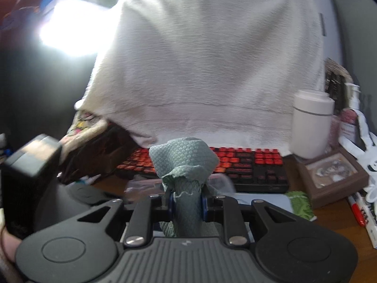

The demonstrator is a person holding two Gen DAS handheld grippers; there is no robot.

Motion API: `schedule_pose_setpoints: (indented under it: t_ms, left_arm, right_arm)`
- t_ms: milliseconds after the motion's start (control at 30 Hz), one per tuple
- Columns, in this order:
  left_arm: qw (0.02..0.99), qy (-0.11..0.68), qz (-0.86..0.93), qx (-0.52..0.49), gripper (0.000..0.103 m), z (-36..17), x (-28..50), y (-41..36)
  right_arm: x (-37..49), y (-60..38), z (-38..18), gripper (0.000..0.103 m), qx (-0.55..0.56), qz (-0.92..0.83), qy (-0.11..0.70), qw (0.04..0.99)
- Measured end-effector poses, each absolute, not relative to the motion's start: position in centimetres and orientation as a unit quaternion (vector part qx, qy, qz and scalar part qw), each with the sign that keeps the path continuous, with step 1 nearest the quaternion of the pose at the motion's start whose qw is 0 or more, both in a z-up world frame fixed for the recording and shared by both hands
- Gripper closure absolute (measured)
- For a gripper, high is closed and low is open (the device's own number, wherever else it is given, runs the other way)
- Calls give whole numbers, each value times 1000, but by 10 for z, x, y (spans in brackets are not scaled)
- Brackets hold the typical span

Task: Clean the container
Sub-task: 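Press the cloth against the jug's wall and rub with the right tool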

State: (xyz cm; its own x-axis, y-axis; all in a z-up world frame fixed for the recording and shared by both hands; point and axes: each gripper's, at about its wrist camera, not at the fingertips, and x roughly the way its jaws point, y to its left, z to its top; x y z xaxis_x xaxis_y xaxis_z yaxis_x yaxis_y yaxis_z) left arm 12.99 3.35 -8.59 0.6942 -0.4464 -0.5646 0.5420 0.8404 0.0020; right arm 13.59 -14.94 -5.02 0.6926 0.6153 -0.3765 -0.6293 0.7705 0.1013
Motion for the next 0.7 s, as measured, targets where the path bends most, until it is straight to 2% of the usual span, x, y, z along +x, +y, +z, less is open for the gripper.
schedule_pose_setpoints:
  t_ms: [233,700]
  left_arm:
    - [916,283,-270,85,60,-86,130,33]
    - [917,283,-270,86,60,-85,129,32]
  right_arm:
    - [123,-144,-51,83,-27,365,194,910]
    - [158,-186,-60,83,39,322,224,919]
